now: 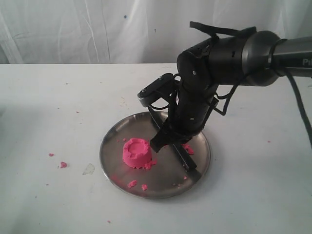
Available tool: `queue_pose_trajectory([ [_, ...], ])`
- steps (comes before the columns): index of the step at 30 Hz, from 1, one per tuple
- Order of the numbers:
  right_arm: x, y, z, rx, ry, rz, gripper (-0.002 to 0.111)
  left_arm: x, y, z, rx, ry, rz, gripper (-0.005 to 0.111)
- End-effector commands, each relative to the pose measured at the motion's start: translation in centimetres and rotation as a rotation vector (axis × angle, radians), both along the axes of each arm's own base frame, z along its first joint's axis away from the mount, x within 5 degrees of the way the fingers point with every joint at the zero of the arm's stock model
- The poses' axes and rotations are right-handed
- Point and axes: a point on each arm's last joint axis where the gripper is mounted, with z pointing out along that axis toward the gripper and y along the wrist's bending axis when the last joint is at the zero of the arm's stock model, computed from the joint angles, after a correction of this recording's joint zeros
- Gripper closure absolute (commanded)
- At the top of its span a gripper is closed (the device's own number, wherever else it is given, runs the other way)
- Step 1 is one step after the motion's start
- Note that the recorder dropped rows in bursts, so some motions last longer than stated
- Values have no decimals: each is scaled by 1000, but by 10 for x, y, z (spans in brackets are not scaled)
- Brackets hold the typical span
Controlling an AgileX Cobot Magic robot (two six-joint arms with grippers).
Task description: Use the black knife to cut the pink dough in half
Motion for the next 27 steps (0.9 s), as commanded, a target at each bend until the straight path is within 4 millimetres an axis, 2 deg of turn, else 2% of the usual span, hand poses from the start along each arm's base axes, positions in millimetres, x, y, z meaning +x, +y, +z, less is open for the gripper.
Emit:
queue_pose_trajectory([
  [1,1,2,-15,-21,37,18,62,0,-1,-1,-10,-4,-6,107],
  [3,4,4,-22,-11,33,-11,54,0,-1,-1,-10,-4,-6,107],
  [9,12,0,-51,-94,47,-49,56,0,-1,-1,-10,-4,-6,107],
  [18,11,-1,-53,-98,65,-93,56,0,-1,-1,-10,-4,-6,107],
  [21,10,-2,-55,-115,88,-97,59,0,-1,-1,-10,-4,-6,107],
  [27,9,-3,-56,-122,100,-100,78,0,-1,-1,-10,-4,-6,107],
])
